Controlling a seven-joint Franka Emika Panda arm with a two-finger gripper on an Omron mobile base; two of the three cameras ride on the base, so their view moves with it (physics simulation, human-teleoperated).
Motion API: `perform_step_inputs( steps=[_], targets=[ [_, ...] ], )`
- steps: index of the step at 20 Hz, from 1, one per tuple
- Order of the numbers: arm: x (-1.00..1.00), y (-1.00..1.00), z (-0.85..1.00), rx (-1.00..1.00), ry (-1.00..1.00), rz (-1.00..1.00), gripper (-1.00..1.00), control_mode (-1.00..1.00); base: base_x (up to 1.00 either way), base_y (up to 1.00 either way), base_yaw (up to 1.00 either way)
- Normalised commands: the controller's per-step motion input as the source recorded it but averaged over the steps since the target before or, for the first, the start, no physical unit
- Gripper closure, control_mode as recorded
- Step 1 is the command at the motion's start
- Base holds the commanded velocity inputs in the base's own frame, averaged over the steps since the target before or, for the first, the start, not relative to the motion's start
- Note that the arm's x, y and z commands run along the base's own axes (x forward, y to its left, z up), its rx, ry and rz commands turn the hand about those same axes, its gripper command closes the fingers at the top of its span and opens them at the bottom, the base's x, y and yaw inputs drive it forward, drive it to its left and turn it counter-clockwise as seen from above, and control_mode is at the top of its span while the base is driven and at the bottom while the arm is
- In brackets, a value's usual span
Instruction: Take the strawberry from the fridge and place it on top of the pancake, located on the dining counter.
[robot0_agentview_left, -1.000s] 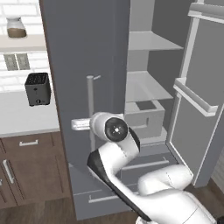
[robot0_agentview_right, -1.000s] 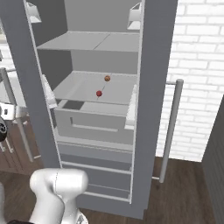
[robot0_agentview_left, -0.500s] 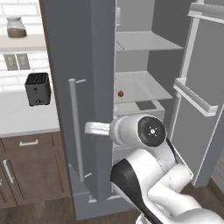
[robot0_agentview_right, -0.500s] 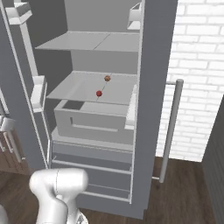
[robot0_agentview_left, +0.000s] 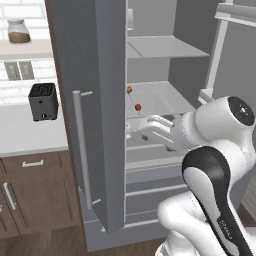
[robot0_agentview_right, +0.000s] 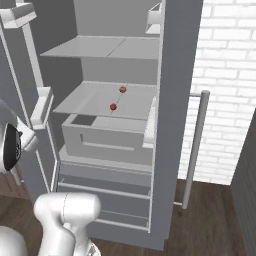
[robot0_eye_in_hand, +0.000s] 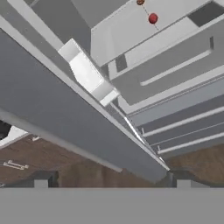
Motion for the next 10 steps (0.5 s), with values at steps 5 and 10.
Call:
perform_step_inputs(
  steps=[5, 10],
  targets=[
    [0.52, -0.22, 0.00, 0.23, 0.15, 0.00, -1.00, -1.00, 0.00, 0.00, 0.00],
    [0.55, 0.00, 0.00, 0.14, 0.04, 0.00, -1.00, -1.00, 0.00, 0.00, 0.00]
  ],
)
